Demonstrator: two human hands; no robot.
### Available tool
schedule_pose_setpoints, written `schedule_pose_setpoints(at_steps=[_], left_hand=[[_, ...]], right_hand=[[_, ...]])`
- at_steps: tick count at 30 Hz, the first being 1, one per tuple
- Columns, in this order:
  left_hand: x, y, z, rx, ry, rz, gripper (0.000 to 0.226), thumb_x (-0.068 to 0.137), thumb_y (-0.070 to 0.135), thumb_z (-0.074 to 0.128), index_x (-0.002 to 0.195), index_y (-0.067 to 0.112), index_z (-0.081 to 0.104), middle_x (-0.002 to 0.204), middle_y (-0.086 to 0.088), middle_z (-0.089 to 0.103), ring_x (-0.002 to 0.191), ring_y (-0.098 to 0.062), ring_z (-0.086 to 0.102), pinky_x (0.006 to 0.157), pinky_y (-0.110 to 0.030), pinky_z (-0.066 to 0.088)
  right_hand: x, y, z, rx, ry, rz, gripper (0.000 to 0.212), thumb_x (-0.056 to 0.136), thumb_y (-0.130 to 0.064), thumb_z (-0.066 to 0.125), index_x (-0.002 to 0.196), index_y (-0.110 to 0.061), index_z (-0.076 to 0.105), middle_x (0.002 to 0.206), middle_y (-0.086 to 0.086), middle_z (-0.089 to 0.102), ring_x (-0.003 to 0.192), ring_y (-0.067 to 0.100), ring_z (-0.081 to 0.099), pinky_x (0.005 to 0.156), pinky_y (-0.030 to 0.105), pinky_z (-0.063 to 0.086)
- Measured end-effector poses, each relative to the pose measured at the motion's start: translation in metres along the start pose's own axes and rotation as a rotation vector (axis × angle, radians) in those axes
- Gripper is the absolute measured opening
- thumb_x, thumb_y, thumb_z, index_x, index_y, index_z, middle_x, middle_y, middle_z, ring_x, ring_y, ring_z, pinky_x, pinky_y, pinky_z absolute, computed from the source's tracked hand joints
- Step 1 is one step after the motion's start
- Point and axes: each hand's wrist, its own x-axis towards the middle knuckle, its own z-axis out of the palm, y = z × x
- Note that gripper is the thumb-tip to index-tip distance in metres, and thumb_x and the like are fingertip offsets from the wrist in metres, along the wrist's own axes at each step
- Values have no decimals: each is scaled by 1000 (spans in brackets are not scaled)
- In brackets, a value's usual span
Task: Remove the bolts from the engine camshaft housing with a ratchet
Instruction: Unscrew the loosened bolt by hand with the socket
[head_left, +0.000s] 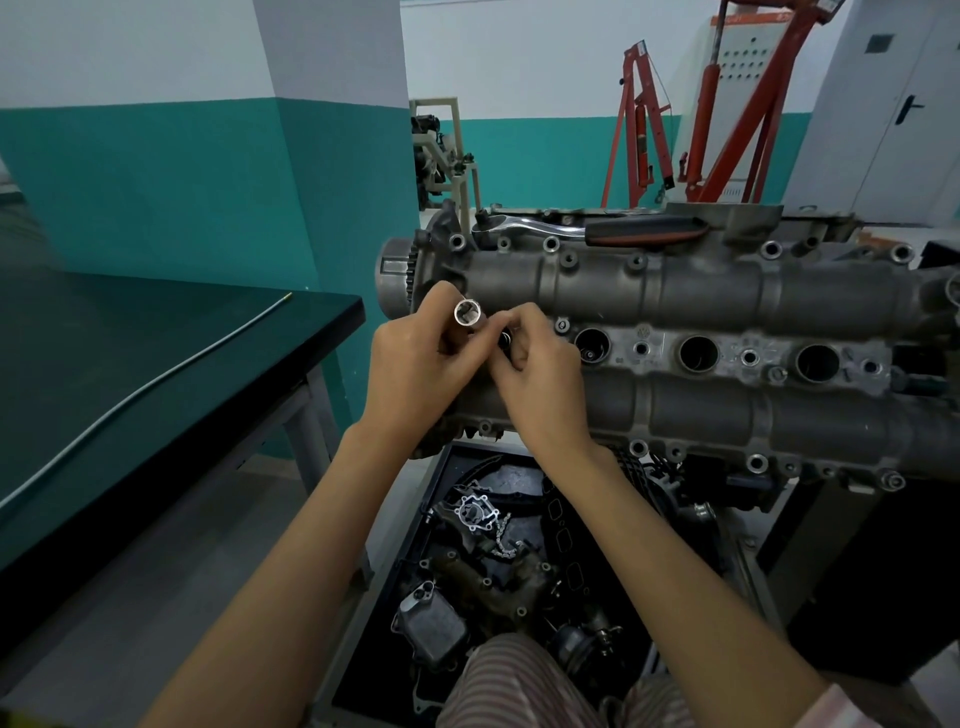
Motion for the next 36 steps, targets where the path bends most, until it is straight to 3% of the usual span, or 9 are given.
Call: schedule_pose_setpoints(at_steps=[3,6,10,14,20,24,28,31,36], left_hand=[[-1,2,-2,-26,-15,17,25,87,30,59,81,6,56,58,-2,55,47,-15,50,45,-34,43],[-2,2,-4,-36,-42,30,20,89,26,55,92,8,60,54,3,52,45,-11,46,43,-29,40],[0,0,-2,8,-26,20,31,90,30,54,82,1,59,56,-4,55,46,-17,50,44,-38,43],[0,-1,0,8,17,13,37,87,33,59,71,1,51,54,-5,54,45,-16,47,45,-33,39],[0,1,0,-28,1,5,34,84,37,63,73,8,50,56,-2,53,49,-16,48,45,-28,39],[-1,2,-3,-34,-38,39,20,88,26,58,86,6,60,56,0,55,45,-11,47,43,-31,41],[-1,0,-3,-11,-42,55,25,91,27,53,83,4,60,53,0,52,43,-13,46,42,-34,40],[-1,-2,-1,2,-1,43,32,89,30,56,74,2,53,52,-3,52,43,-15,46,42,-33,39],[-1,-2,-1,-25,-6,34,30,87,31,60,73,5,52,55,-1,52,48,-14,47,45,-31,40]], right_hand=[[-2,1,0,20,2,-8,2,88,-13,59,90,-12,59,50,-11,35,46,5,40,47,20,32],[-2,2,0,42,10,-24,11,90,-12,57,99,-9,63,51,-19,37,53,-5,48,50,12,34],[-1,0,-1,28,10,-55,17,91,-10,55,105,-9,64,56,-24,39,55,-8,49,53,9,35],[-1,-1,0,-27,9,-31,30,87,-15,61,116,-9,57,53,-14,35,47,2,41,48,18,34],[-1,2,1,-8,12,7,5,87,-14,61,89,-10,58,50,-10,34,45,6,36,48,27,32],[-2,2,-1,10,5,-29,15,90,-13,56,103,-11,64,53,-20,36,50,-3,45,52,12,30],[-2,-1,-1,6,2,-53,22,91,-13,55,112,-12,62,54,-21,36,52,-5,47,51,10,33],[-1,0,1,0,13,2,25,87,-19,62,110,-10,57,52,-13,35,46,5,40,46,16,32],[-2,2,0,9,6,-15,8,88,-15,60,93,-9,58,51,-11,34,45,7,35,46,27,33]])
